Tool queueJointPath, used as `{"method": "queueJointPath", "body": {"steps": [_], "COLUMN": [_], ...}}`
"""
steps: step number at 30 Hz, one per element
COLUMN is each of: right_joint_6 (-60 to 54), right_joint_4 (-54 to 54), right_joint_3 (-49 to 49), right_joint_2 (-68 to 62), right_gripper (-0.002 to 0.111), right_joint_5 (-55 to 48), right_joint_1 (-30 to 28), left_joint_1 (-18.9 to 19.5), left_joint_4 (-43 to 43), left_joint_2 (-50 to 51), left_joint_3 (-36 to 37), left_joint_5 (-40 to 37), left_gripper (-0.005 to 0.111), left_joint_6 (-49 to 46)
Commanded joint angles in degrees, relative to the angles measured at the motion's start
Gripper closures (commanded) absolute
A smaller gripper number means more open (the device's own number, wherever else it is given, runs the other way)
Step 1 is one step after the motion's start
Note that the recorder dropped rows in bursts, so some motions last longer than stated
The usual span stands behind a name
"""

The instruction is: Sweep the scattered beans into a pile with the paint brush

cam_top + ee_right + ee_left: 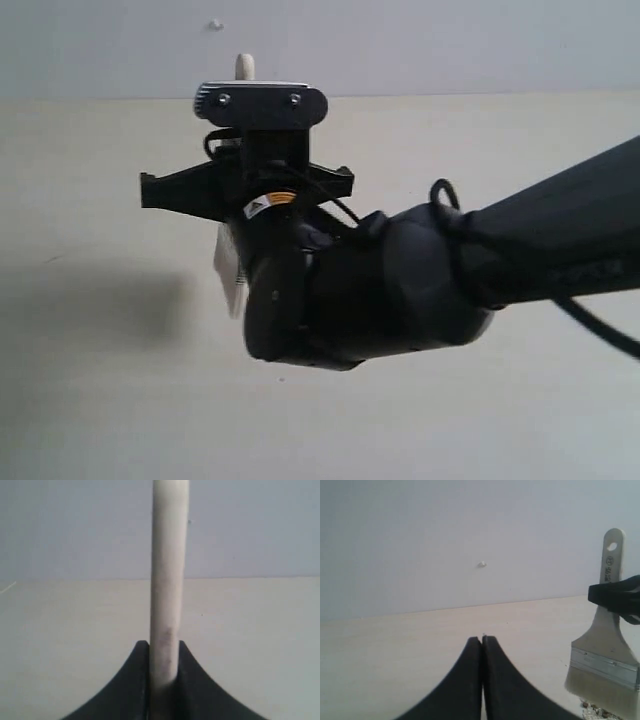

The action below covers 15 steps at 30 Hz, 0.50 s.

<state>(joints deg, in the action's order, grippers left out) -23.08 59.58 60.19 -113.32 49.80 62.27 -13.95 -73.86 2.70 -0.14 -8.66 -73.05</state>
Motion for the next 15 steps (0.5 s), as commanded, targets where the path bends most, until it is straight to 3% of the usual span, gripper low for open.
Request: {"method": "queueJointPath", "body": {"steps": [1, 6, 15], "right_joint_6": [-5.80, -9.05, -15.29], "right_joint_4": [3.80, 11.12, 18.63], "right_joint_3": [6.70, 13.25, 14.17], "right_joint_2": [-3.41, -8.63, -11.24], "right_gripper": [0.108, 0.108, 0.108], "right_joint_5": [2.61, 2.70, 4.13], "right_joint_1": [2.87, 3.09, 3.09], "left_joint_1": [-0.05, -0.05, -0.05], "left_joint_4": [-0.26, -0.26, -0.26], "left_joint_2": [-0.29, -0.29, -0.29], "left_joint_3": [0.14, 0.14, 0.14], "left_joint_5": [-0.08, -0.08, -0.08], "left_gripper": [0.107, 0.107, 0.107], "left_joint_6": [0.20, 0.20, 0.20]}}
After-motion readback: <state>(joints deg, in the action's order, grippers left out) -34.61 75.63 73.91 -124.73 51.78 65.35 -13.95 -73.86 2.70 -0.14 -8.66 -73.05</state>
